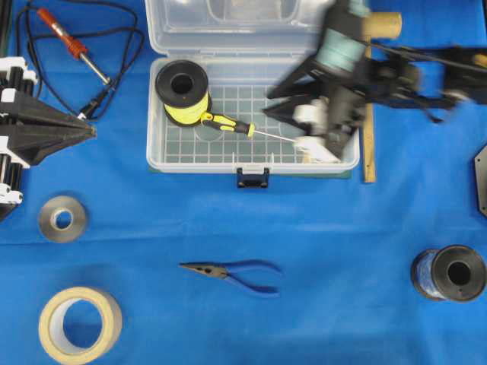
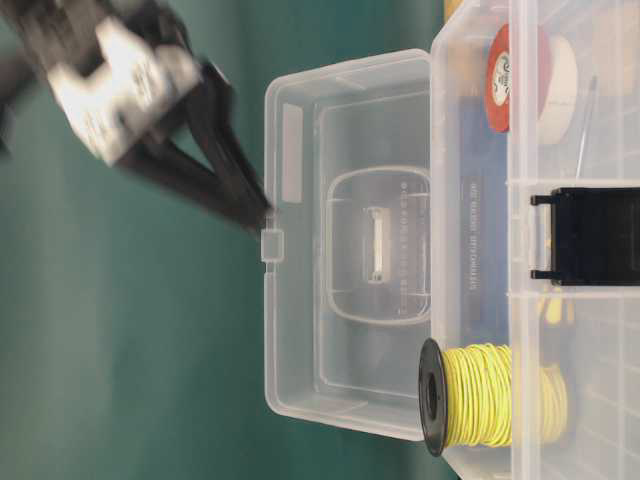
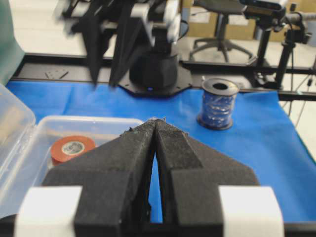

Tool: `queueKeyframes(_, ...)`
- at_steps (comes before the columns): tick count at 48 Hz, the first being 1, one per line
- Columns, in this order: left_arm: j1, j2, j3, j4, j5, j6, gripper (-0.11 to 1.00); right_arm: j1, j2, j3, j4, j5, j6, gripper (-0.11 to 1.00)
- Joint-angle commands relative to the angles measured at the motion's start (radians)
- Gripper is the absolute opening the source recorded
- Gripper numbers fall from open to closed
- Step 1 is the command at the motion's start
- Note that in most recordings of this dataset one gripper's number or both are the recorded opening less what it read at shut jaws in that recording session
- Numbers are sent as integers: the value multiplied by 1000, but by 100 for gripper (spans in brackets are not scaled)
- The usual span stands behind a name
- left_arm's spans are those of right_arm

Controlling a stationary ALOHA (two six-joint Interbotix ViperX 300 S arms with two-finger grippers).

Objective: Pick the screwdriver from the toolbox among several items.
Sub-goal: 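Move the right gripper over the yellow-and-black screwdriver in the toolbox, then lower the right gripper and close it on the screwdriver handle, then lift the screwdriver out of the toolbox toward the table front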

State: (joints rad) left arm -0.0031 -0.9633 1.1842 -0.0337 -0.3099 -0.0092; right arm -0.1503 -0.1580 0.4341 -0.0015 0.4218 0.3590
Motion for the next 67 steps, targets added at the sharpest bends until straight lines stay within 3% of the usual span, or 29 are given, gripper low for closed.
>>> queueKeyframes(1, 0, 6, -20, -3, -15, -2, 0, -6, 63, -104, -12, 98, 25, 58)
queueKeyframes(7, 0, 6, -20, -5, -23, -3, 0, -9, 173, -196, -14, 183, 61, 75)
queueKeyframes(16, 2, 8, -20, -5, -25, -3, 0, -20, 314, -253, -17, 216, 126, 73)
queueKeyframes(30, 0, 8, -18, -5, -28, -3, 0, -34, 479, -301, -18, 187, 130, 73)
queueKeyframes(46, 0, 9, -9, -5, -20, -3, 0, -38, 555, -318, -48, 166, 130, 72)
queueKeyframes(50, 0, 9, -8, -5, -18, -3, 0, -38, 557, -318, -49, 166, 130, 66)
queueKeyframes(58, 0, 8, -8, -5, -17, -3, 0, -34, 546, -321, -49, 187, 129, 26)
queueKeyframes(67, 0, 3, -8, -5, -15, -3, 0, -34, 448, -321, -51, 244, 129, 26)
